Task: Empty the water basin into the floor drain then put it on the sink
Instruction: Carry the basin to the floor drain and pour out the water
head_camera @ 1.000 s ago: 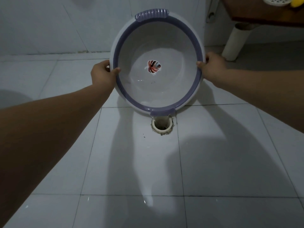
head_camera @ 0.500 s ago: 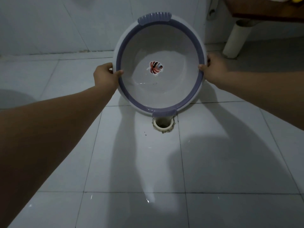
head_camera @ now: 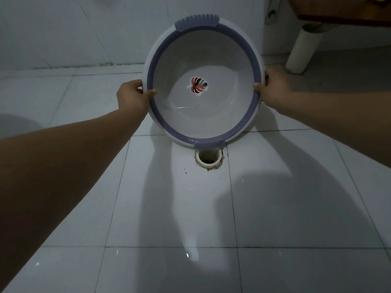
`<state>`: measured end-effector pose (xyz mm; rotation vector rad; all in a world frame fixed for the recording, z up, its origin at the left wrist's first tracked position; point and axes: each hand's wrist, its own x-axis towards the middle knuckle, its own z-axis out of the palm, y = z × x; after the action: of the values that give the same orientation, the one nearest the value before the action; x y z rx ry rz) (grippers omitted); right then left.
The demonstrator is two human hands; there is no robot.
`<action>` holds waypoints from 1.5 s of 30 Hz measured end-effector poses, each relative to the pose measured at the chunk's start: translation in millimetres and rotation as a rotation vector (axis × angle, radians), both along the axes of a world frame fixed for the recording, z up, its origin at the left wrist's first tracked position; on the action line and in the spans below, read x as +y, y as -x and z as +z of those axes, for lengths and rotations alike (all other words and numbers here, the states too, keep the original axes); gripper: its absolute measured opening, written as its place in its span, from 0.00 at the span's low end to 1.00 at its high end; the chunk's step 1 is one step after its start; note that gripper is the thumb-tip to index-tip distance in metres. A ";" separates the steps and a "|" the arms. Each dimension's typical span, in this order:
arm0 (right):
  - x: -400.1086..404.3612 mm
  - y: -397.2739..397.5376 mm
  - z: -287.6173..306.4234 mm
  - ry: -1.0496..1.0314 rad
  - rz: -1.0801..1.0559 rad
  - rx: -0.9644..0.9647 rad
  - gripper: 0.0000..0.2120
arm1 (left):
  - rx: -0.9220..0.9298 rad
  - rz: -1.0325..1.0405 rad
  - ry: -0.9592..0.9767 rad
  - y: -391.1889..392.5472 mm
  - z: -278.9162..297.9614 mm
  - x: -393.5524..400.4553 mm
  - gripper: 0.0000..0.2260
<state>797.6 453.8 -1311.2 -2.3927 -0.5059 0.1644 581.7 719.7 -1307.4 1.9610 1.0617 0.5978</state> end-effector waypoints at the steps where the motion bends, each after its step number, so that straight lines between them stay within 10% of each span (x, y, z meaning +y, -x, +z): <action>1: -0.4 0.3 0.3 0.001 0.002 -0.001 0.12 | -0.002 -0.001 0.001 0.1 0.0 0.1 0.15; 45: -27.3 35.1 69.0 -0.002 0.039 -0.109 0.16 | 0.002 -0.033 -0.147 17.8 64.8 -14.9 0.13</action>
<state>762.5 426.5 -1242.2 -2.4005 -0.6034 0.0512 563.9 704.7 -1242.6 2.1021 1.0085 0.6727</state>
